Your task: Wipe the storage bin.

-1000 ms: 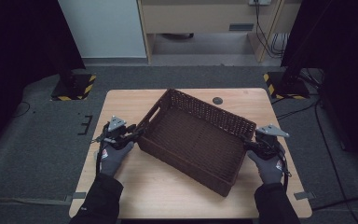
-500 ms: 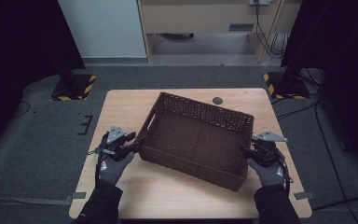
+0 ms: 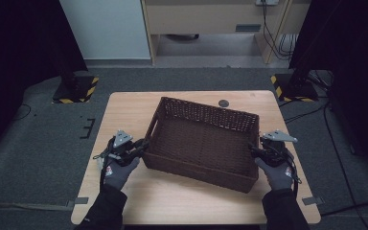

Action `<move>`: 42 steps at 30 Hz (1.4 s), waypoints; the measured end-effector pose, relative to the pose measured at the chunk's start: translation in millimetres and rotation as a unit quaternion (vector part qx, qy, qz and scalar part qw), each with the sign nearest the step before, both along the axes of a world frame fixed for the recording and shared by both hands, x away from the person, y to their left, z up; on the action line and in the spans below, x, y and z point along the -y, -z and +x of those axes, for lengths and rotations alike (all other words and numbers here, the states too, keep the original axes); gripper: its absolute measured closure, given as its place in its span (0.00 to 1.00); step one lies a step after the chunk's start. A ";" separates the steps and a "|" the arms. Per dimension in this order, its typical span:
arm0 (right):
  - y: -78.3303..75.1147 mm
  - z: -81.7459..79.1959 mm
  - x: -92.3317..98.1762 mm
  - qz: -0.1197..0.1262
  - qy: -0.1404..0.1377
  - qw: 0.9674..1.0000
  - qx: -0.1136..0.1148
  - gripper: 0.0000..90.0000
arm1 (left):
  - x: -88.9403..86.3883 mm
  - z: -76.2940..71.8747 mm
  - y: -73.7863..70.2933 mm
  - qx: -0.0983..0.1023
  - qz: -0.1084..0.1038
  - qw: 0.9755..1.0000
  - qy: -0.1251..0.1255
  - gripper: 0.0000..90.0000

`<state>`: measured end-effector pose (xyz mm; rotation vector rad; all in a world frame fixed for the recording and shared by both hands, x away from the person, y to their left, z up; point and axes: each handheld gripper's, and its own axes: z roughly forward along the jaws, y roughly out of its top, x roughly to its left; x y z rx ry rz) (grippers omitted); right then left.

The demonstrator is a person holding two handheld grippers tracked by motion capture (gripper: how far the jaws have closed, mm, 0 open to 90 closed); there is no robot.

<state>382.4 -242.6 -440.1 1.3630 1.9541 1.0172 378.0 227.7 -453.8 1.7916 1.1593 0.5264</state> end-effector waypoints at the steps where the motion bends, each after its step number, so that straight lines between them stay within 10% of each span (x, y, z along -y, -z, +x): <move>1: -2.0 -2.1 0.4 0.003 -0.002 1.000 0.001 0.51 | 0.9 -2.4 0.1 -0.001 -0.002 1.000 -0.002 0.78; 8: 5.8 -5.6 4.7 -0.011 0.001 1.000 -0.018 0.60 | 8.5 -24.9 -0.4 0.009 0.002 1.000 -0.005 0.74; 15: 9.7 -1.3 6.2 -0.001 0.003 1.000 -0.027 0.67 | 2.7 -11.3 -4.7 0.024 -0.009 1.000 -0.013 0.66; 29: -10.5 -2.3 9.9 0.024 0.010 0.999 0.027 0.47 | 18.0 -19.7 7.1 -0.002 0.008 1.000 0.027 0.69; 42: 13.9 8.3 7.4 0.002 0.016 0.999 -0.036 0.66 | 20.2 -30.5 7.6 0.015 -0.009 1.000 0.025 0.53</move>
